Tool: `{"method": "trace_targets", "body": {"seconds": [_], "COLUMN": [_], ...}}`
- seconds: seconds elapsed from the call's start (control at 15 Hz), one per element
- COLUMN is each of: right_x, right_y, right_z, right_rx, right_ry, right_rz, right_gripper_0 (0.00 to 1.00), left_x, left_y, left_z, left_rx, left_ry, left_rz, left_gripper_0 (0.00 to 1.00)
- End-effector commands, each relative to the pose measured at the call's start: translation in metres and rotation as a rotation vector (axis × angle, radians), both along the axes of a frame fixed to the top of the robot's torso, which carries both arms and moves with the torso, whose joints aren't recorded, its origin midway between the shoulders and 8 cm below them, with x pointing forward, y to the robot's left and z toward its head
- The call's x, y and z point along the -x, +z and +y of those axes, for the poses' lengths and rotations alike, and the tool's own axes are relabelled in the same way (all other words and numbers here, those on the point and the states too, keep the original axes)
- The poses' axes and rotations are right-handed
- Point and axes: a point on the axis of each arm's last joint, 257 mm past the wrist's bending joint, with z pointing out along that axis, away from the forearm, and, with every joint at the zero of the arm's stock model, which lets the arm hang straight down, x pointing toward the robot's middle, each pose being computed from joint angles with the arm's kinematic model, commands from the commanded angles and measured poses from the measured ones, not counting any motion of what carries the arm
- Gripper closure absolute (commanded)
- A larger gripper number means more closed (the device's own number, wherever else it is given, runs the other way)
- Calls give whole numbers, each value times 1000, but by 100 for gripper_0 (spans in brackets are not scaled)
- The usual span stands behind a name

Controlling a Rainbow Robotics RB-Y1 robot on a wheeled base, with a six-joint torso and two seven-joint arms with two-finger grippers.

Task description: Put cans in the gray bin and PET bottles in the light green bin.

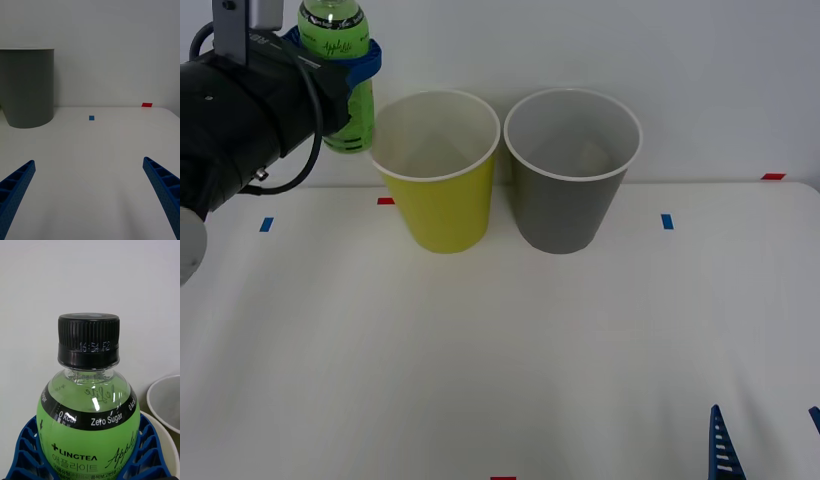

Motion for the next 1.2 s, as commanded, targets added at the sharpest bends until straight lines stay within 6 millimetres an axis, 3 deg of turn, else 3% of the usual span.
{"method": "trace_targets", "body": {"seconds": [0.07, 0.47, 0.67, 1.2], "right_x": [0, 0, 0, 0], "right_y": [0, 0, 0, 0], "right_z": [0, 0, 0, 0], "right_rx": [0, 0, 0, 0], "right_ry": [0, 0, 0, 0], "right_rz": [0, 0, 0, 0], "right_gripper_0": [1, 1, 0, 0], "left_x": [-26, -64, -70, -78], "left_y": [10, 18, 12, 1], "left_z": [-19, -46, -57, -58], "left_rx": [45, 94, 92, 98], "left_ry": [-26, -59, -73, -57], "left_rz": [8, 15, 15, 25], "left_gripper_0": [100, 100, 100, 100]}}
